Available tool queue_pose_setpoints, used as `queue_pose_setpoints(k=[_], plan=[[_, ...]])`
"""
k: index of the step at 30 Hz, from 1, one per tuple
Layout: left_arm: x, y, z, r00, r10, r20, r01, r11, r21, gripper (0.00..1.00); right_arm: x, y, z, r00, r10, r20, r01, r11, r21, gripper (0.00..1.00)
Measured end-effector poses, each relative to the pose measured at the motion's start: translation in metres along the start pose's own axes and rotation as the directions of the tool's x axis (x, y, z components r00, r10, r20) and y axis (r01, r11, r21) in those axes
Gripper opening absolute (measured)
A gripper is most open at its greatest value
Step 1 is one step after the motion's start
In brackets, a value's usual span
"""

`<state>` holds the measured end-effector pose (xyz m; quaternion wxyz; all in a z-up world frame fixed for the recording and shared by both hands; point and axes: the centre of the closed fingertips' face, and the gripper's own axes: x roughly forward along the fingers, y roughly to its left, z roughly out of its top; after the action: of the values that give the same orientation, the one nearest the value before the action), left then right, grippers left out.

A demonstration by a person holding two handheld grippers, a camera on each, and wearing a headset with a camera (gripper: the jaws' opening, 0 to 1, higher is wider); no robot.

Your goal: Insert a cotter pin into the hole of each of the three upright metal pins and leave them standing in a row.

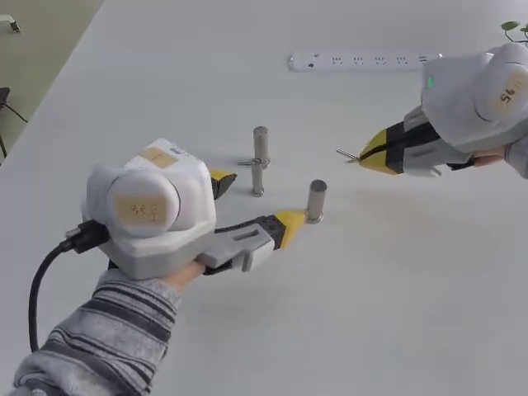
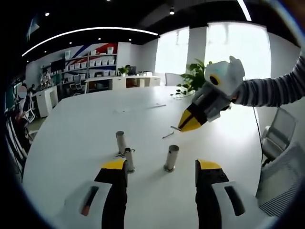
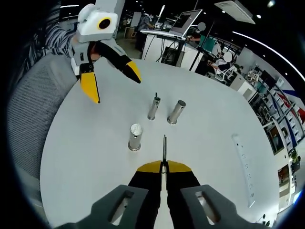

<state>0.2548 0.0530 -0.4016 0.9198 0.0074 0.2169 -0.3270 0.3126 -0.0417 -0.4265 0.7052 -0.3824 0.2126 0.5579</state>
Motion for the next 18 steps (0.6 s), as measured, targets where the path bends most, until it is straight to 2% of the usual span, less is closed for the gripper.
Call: queue_pose_setpoints(k=[6,9,17,18], plan=[[0.005,-0.007,0.016,0.998,-0.048,0.042,0.051,0.997,-0.065,0.46,-0.003,0.013,0.015,0.9995,0.004,0.031,-0.002,0.999,-0.052,0.0],[0.007,-0.011,0.02,0.9957,-0.075,0.053,0.08,0.992,-0.096,0.37,-0.006,0.02,0.024,0.9988,0.007,0.048,-0.004,0.998,-0.063,0.0],[0.012,-0.022,0.021,0.9896,-0.135,0.05,0.141,0.978,-0.154,0.25,-0.011,0.037,0.043,0.9964,0.004,0.085,0.003,0.996,-0.092,0.0],[0.012,-0.023,0.021,0.9884,-0.143,0.05,0.15,0.976,-0.161,0.22,-0.011,0.035,0.043,0.9959,0.005,0.09,0.004,0.995,-0.096,0.0]])
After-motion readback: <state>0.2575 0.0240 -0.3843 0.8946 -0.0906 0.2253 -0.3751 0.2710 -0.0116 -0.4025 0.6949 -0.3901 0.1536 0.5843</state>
